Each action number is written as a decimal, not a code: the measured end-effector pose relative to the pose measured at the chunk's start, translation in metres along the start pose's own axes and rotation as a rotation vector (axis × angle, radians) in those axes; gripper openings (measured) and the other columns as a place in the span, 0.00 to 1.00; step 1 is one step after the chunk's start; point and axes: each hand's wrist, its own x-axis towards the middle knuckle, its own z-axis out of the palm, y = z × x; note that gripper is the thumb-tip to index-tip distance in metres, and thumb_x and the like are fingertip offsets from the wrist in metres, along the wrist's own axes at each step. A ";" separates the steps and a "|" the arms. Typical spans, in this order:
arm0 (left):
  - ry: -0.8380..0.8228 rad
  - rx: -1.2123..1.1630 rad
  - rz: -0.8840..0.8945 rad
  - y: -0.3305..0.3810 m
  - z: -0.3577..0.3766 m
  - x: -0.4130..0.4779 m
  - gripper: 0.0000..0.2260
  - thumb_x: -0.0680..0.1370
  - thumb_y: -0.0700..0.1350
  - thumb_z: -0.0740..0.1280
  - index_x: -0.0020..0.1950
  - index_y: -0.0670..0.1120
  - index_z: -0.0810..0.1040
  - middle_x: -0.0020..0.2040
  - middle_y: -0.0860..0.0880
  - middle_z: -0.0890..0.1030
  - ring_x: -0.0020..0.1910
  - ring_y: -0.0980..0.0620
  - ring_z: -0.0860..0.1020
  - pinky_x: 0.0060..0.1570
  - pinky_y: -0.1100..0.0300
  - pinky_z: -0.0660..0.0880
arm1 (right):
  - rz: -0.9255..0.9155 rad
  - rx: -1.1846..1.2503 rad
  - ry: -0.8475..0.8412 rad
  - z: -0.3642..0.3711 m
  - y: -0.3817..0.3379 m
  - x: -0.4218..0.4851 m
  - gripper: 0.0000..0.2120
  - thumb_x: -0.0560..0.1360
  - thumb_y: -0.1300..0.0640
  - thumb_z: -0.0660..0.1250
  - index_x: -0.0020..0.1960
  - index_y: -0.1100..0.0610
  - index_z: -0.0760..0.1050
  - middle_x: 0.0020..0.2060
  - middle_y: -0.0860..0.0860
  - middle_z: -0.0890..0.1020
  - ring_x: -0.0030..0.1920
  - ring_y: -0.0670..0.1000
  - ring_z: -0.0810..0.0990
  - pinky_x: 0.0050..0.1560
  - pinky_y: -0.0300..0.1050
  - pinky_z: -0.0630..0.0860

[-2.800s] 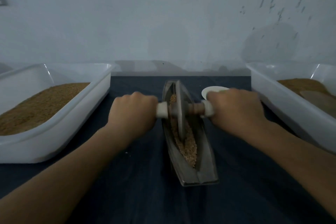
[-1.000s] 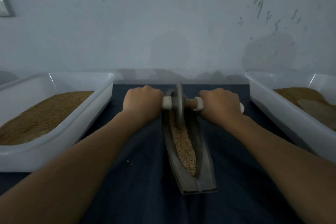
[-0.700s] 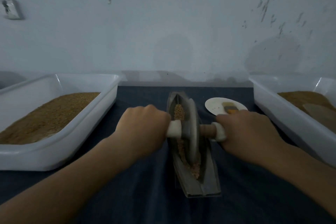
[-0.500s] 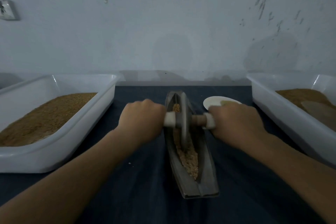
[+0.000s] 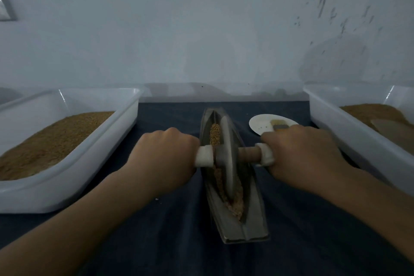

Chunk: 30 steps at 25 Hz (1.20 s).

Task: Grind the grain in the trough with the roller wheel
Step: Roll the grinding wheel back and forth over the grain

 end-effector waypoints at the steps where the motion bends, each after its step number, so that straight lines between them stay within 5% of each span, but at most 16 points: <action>1: -0.048 0.005 -0.061 0.001 0.009 0.009 0.12 0.69 0.56 0.71 0.37 0.57 0.68 0.30 0.57 0.57 0.25 0.57 0.56 0.26 0.62 0.58 | 0.048 -0.034 -0.050 0.006 -0.004 0.017 0.18 0.65 0.44 0.72 0.34 0.46 0.62 0.28 0.44 0.69 0.27 0.49 0.64 0.28 0.37 0.52; 3: -0.107 -0.013 -0.196 -0.002 0.017 0.044 0.04 0.76 0.52 0.67 0.47 0.53 0.76 0.35 0.53 0.67 0.32 0.50 0.67 0.33 0.55 0.66 | 0.183 0.059 -0.198 0.014 -0.009 0.054 0.13 0.72 0.45 0.71 0.39 0.47 0.67 0.36 0.46 0.75 0.34 0.51 0.72 0.31 0.42 0.63; 6: -0.167 -0.030 -0.208 -0.005 0.016 0.065 0.05 0.77 0.49 0.66 0.51 0.52 0.78 0.39 0.51 0.71 0.36 0.48 0.70 0.36 0.53 0.67 | 0.230 0.118 -0.334 0.020 -0.005 0.073 0.08 0.74 0.46 0.69 0.44 0.47 0.71 0.42 0.48 0.79 0.40 0.52 0.75 0.37 0.45 0.67; 8: -0.130 -0.045 -0.150 -0.002 0.012 0.042 0.03 0.75 0.51 0.67 0.46 0.54 0.76 0.35 0.54 0.68 0.32 0.51 0.67 0.32 0.56 0.65 | 0.156 0.083 -0.227 0.013 -0.002 0.047 0.11 0.73 0.46 0.70 0.39 0.47 0.69 0.37 0.44 0.75 0.33 0.47 0.70 0.30 0.41 0.60; 10: -0.003 -0.033 -0.062 0.004 0.005 0.004 0.13 0.68 0.55 0.71 0.34 0.57 0.66 0.29 0.58 0.60 0.25 0.58 0.57 0.25 0.63 0.55 | 0.027 0.030 -0.037 -0.001 -0.004 0.011 0.15 0.67 0.46 0.72 0.33 0.47 0.66 0.29 0.43 0.67 0.27 0.44 0.60 0.28 0.36 0.50; 13: 0.058 -0.009 -0.012 0.003 -0.008 -0.007 0.24 0.61 0.57 0.72 0.32 0.57 0.53 0.27 0.59 0.52 0.24 0.62 0.48 0.26 0.68 0.45 | -0.040 0.045 0.057 -0.011 0.000 0.000 0.17 0.63 0.45 0.71 0.31 0.46 0.62 0.27 0.41 0.58 0.26 0.43 0.53 0.30 0.34 0.49; 17: -0.097 -0.062 -0.195 0.004 0.017 0.039 0.02 0.75 0.49 0.67 0.45 0.52 0.76 0.34 0.53 0.66 0.33 0.50 0.70 0.33 0.56 0.66 | 0.173 0.038 -0.169 0.010 -0.013 0.053 0.12 0.72 0.43 0.70 0.39 0.46 0.69 0.34 0.45 0.73 0.33 0.51 0.70 0.31 0.42 0.61; 21: -0.144 -0.036 -0.207 0.001 0.013 0.063 0.05 0.76 0.47 0.66 0.50 0.51 0.78 0.41 0.48 0.76 0.42 0.44 0.79 0.37 0.53 0.67 | 0.213 0.138 -0.311 0.019 -0.005 0.074 0.09 0.74 0.44 0.69 0.42 0.46 0.73 0.41 0.48 0.79 0.39 0.52 0.75 0.38 0.46 0.70; 23: -0.050 -0.045 -0.147 0.003 0.014 0.031 0.04 0.73 0.50 0.69 0.43 0.54 0.76 0.33 0.53 0.68 0.32 0.48 0.74 0.31 0.56 0.65 | 0.134 0.077 -0.210 0.014 -0.004 0.048 0.13 0.71 0.43 0.70 0.36 0.46 0.68 0.34 0.44 0.75 0.34 0.49 0.74 0.30 0.43 0.66; 25: 0.074 -0.043 -0.050 0.008 0.003 -0.005 0.21 0.63 0.54 0.75 0.33 0.56 0.60 0.29 0.58 0.53 0.23 0.58 0.54 0.25 0.65 0.52 | 0.028 0.000 -0.017 -0.001 -0.007 0.017 0.17 0.65 0.43 0.71 0.32 0.47 0.63 0.28 0.43 0.65 0.26 0.46 0.66 0.25 0.37 0.55; 27: 0.167 -0.044 -0.014 0.007 -0.005 -0.007 0.31 0.56 0.54 0.77 0.35 0.57 0.52 0.29 0.58 0.47 0.25 0.60 0.44 0.28 0.68 0.44 | -0.020 -0.001 0.086 -0.008 -0.006 0.003 0.18 0.61 0.45 0.72 0.30 0.47 0.62 0.27 0.41 0.59 0.24 0.46 0.59 0.26 0.34 0.49; 30: -0.003 -0.029 -0.117 0.009 0.011 0.007 0.16 0.68 0.51 0.73 0.35 0.54 0.64 0.29 0.56 0.58 0.24 0.55 0.55 0.26 0.60 0.57 | 0.069 -0.041 -0.083 0.002 -0.012 0.026 0.16 0.65 0.44 0.72 0.32 0.47 0.65 0.29 0.43 0.67 0.27 0.48 0.66 0.27 0.38 0.54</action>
